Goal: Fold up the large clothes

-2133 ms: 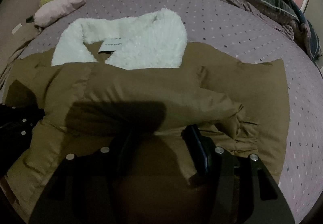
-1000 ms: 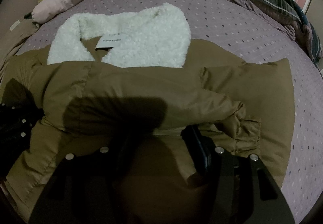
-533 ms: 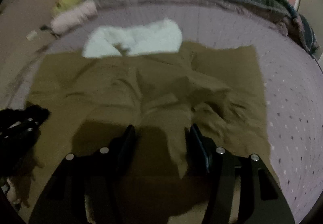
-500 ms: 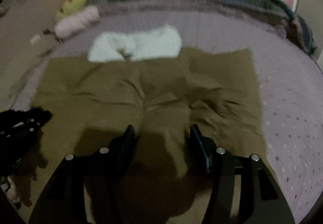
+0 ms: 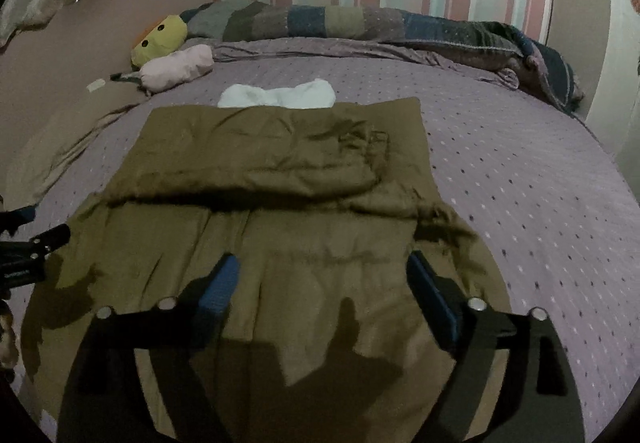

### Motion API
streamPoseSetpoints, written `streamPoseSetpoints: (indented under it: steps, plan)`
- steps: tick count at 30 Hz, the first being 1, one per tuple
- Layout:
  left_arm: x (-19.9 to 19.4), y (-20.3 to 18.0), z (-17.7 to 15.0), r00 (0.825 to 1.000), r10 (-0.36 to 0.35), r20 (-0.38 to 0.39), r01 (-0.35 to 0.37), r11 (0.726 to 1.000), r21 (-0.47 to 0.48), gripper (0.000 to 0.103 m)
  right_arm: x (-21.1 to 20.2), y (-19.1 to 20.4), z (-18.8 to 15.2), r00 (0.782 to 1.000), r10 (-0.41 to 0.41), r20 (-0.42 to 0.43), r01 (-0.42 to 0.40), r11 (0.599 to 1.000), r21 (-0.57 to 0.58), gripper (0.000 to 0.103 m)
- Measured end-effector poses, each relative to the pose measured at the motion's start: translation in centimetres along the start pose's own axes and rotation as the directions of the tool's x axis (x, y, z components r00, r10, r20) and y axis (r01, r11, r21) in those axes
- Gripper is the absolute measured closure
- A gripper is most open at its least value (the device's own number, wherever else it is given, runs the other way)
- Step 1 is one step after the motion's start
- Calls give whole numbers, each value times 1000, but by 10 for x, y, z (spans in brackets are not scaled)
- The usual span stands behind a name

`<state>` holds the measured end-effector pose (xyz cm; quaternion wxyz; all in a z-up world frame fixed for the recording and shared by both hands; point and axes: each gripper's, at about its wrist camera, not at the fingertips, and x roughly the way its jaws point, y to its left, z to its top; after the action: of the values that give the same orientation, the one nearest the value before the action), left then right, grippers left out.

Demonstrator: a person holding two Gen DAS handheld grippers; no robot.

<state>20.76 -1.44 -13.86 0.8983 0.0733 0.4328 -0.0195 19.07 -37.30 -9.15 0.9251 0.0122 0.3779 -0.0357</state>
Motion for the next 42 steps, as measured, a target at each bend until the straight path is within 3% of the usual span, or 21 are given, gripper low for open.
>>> streamPoseSetpoints:
  steps: [7,14,21,24,27,36,42]
  plan:
    - [-39,31,-50,1000,1,-17,-3,994,-106,3,-36,6,-29,995,-97,8,97,995,-12,6]
    - [-57,39,-78,1000,9,-10,-10,989,-150,3,-53,-3,-50,995,-97,-26,97,995,-21,2]
    - [-55,46,-106,999,36,-22,-39,986,-159,3,-92,-33,-71,980,-128,154,117,990,76,2]
    - [-54,44,-111,997,69,-25,-72,989,-132,3,-92,-48,-75,981,-169,96,160,983,88,2]
    - [-54,45,-116,996,84,-27,-87,988,-124,3,-98,-58,-79,984,-139,110,127,986,109,2]
    - [-52,54,-131,1000,-8,-23,5,990,-141,3,-99,-64,-96,986,-152,70,144,983,113,2]
    - [-44,59,-137,999,-22,-23,20,993,-113,3,-90,-69,-110,984,-176,16,173,978,113,2]
